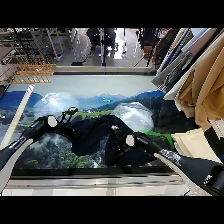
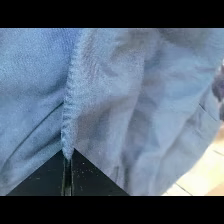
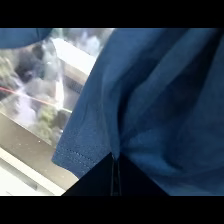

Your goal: Fold the clothes and pants, and hang the long-sleeved shirts on hangers.

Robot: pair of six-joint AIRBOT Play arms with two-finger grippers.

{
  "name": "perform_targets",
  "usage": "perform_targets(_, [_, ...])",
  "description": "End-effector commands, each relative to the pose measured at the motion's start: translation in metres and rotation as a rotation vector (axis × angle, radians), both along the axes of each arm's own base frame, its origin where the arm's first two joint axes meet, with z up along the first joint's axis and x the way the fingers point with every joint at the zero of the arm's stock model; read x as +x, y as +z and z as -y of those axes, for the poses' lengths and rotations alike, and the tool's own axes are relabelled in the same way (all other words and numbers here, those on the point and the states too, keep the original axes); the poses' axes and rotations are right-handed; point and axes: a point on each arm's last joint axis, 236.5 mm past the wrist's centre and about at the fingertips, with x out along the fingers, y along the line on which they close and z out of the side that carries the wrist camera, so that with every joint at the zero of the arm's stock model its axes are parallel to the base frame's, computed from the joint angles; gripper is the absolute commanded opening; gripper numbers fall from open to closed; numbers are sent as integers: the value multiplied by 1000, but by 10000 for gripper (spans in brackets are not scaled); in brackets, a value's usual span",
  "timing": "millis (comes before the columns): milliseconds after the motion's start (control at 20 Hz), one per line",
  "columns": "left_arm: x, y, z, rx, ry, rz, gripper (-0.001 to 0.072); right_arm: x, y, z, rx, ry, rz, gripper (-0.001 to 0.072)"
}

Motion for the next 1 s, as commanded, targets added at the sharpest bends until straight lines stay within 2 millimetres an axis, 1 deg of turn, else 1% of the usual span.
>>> perform_targets(0, [-2, 30, -2, -11, -22, 27, 7, -7, 0, 8, -48, 46, -29, 14])
perform_targets(50, [-3, 49, -5, -14, -45, 33, 7, -10, 15, 10, -56, 86, -35, 14])
perform_targets(100, [-5, 70, -9, -20, -58, 38, 7, -9, 35, 16, -76, 135, -18, 14])
perform_targets(150, [-6, 96, -15, -26, -63, 50, 7, -3, 65, 25, -108, 179, 35, 14])
perform_targets(200, [-7, 128, -23, -30, -67, 71, 7, 7, 100, 39, -146, 204, 105, 14])
perform_targets(250, [-8, 163, -33, -32, -64, 115, 7, 15, 137, 54, -174, 202, 178, 14])
perform_targets(350, [-9, 237, -52, -31, -34, 260, 7, 26, 223, 82, -179, 161, 352, 13])
perform_targets(450, [-20, 330, -73, -55, 50, 482, 6, 20, 310, 107, -110, 82, 546, 13])
perform_targets(500, [-32, 375, -82, -65, 91, 595, 6, 12, 354, 118, -58, 44, 658, 13])
perform_targets(550, [-51, 423, -92, -66, 135, 722, 6, 0, 392, 127, -6, 15, 765, 13])
perform_targets(600, [-72, 464, -101, -57, 180, 841, 7, -15, 430, 134, 58, -11, 879, 13])
perform_targets(650, [-97, 505, -109, -32, 226, 974, 6, -32, 466, 140, 133, -36, 985, 13])
perform_targets(750, [-149, 575, -115, 16, 302, 1236, 6, -64, 522, 147, 270, -61, 1151, 13])
perform_targets(850, [-202, 630, -122, 2, 446, 1469, 5, -93, 566, 151, 399, -73, 1280, 13])
perform_targets(900, [-226, 646, -127, 25, 495, 1554, 5, -103, 582, 152, 451, -78, 1328, 13])
perform_targets(950, [-246, 658, -132, 48, 542, 1617, 5, -107, 596, 153, 488, -89, 1374, 13])
